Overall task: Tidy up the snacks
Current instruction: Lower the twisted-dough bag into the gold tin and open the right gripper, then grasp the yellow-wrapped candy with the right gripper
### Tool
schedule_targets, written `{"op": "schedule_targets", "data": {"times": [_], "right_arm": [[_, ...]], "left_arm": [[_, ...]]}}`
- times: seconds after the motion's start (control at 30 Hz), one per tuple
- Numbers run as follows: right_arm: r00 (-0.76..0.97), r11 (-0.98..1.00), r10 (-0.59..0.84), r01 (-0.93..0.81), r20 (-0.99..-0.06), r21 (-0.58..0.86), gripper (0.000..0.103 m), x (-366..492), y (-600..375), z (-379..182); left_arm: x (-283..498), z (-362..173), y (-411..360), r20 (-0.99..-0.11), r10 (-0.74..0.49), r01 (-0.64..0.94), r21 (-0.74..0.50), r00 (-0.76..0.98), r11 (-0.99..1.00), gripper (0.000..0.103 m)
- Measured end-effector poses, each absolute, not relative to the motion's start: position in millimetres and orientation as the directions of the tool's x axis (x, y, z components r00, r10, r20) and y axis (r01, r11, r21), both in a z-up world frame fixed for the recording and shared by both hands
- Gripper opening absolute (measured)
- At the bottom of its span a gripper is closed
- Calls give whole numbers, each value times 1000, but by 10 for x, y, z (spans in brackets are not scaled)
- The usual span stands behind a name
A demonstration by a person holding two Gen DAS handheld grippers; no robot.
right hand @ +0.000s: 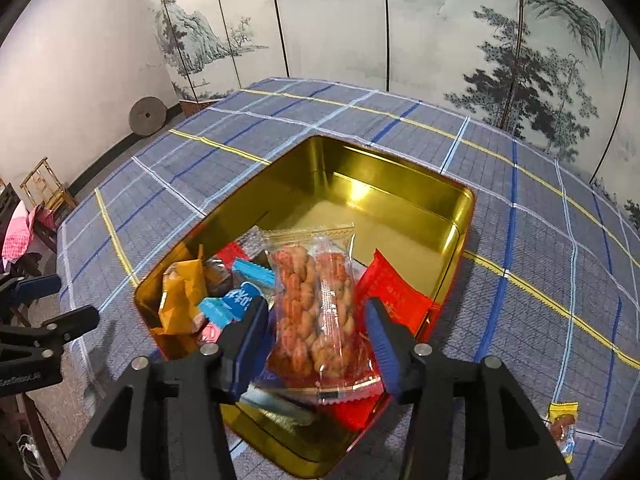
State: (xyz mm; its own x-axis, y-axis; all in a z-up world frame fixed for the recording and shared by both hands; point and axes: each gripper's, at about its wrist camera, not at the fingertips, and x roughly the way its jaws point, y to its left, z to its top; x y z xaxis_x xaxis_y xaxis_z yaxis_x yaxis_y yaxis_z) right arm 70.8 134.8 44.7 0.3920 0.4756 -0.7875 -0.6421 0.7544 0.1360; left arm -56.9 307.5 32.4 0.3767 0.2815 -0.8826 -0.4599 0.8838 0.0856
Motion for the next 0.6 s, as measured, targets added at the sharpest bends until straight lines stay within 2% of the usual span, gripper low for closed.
{"op": "schedule_targets", "data": {"times": [0.27,0.6], "right_arm": [[440,766,514,-622,-736,163,52,605,816,683],[489,904,291,-421,-822,69,52,902,-333,375]], "left_arm": [[-513,382,3000,-876,270,-451,68,399,890,73],[-377,419,2696,-873,241,-384,68,423,921,73]]}}
